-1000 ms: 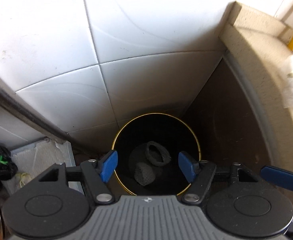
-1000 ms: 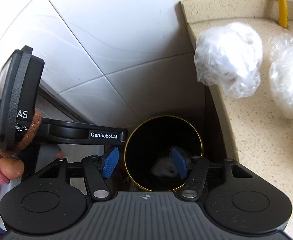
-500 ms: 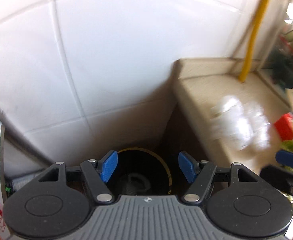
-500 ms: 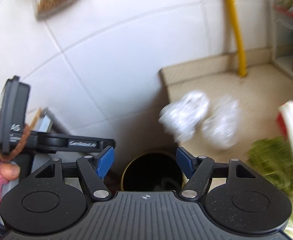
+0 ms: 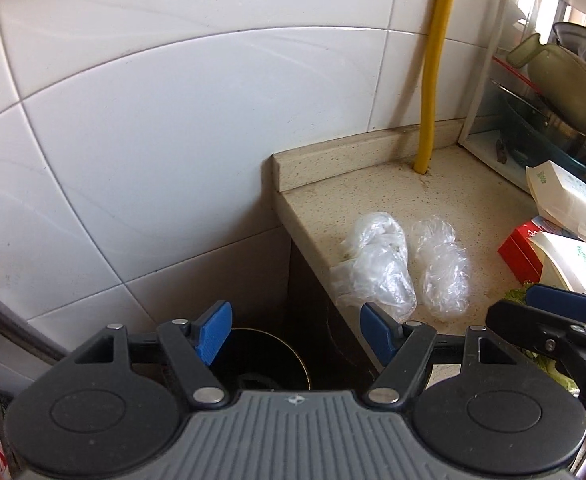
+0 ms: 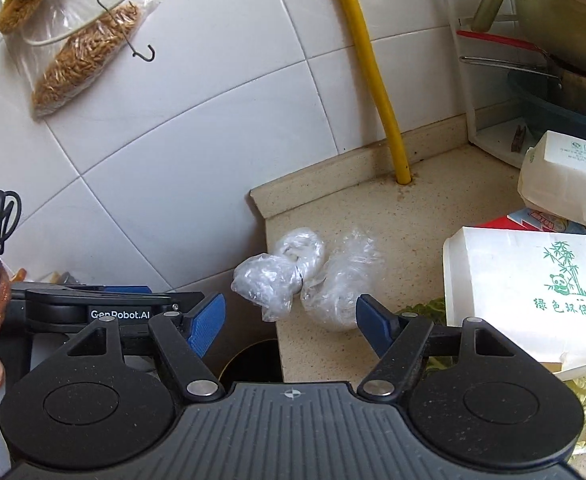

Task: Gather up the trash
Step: 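Move both tools back to the clear plastic bags on the counter, then grasp a clear plastic bag with the right tool while the left tool grasps the other, then carry the held plastic bags with both tools over the black trash bin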

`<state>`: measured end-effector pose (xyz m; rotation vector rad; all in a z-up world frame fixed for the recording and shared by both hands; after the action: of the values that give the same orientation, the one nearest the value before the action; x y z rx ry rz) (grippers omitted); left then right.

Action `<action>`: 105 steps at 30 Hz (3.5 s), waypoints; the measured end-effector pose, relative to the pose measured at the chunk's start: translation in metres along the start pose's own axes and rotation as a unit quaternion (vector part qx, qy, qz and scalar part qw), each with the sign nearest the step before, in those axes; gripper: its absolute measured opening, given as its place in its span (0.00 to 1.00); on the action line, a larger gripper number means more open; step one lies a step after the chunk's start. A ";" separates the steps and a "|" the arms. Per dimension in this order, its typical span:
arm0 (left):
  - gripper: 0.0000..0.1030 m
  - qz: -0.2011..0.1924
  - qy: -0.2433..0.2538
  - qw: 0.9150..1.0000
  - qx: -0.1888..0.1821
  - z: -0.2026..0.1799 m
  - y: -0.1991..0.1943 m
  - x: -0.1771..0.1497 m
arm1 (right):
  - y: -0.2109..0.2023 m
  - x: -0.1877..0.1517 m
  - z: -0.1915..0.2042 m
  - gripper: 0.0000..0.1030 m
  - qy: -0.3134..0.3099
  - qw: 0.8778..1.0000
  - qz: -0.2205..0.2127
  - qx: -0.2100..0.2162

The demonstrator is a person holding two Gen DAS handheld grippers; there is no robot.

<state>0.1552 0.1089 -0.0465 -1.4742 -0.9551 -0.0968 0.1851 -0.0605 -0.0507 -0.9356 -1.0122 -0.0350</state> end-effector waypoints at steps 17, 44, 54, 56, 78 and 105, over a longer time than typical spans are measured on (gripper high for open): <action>0.68 -0.003 0.051 0.996 -0.067 -0.018 0.021 0.029 | 0.024 0.006 -0.006 0.76 0.042 0.998 0.014 -0.047; 0.66 0.015 0.085 0.991 -0.099 -0.011 0.068 0.046 | 0.077 0.012 -0.016 0.73 0.095 0.990 0.052 -0.090; 0.58 0.040 0.100 0.986 -0.127 -0.020 0.076 0.040 | 0.085 0.011 -0.028 0.65 0.107 0.986 0.080 -0.104; 0.58 0.045 0.101 0.984 -0.142 -0.020 0.075 0.040 | 0.084 0.012 -0.028 0.64 0.105 0.986 0.082 -0.103; 0.27 0.111 0.044 0.965 -0.234 -0.043 0.087 0.018 | 0.085 -0.012 -0.043 0.38 0.118 0.983 0.104 -0.091; 0.21 0.046 0.015 0.977 -0.210 -0.025 0.046 0.020 | 0.066 -0.008 -0.028 0.36 0.113 0.990 0.070 -0.055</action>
<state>0.2077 0.1050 -0.0665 -1.8971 -0.8744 -0.2657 0.2287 -0.0417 -0.1052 -1.0758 -0.7384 -0.0777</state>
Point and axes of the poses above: each gripper's, at about its wrist camera, not at the fingertips, and y roughly the way its jaws point, z to its left, x to its top, the point moved 4 cm from there along y, roughly the way its jaws point, and after that the axes turned 12 degrees about -y, right-handed, at the moved point
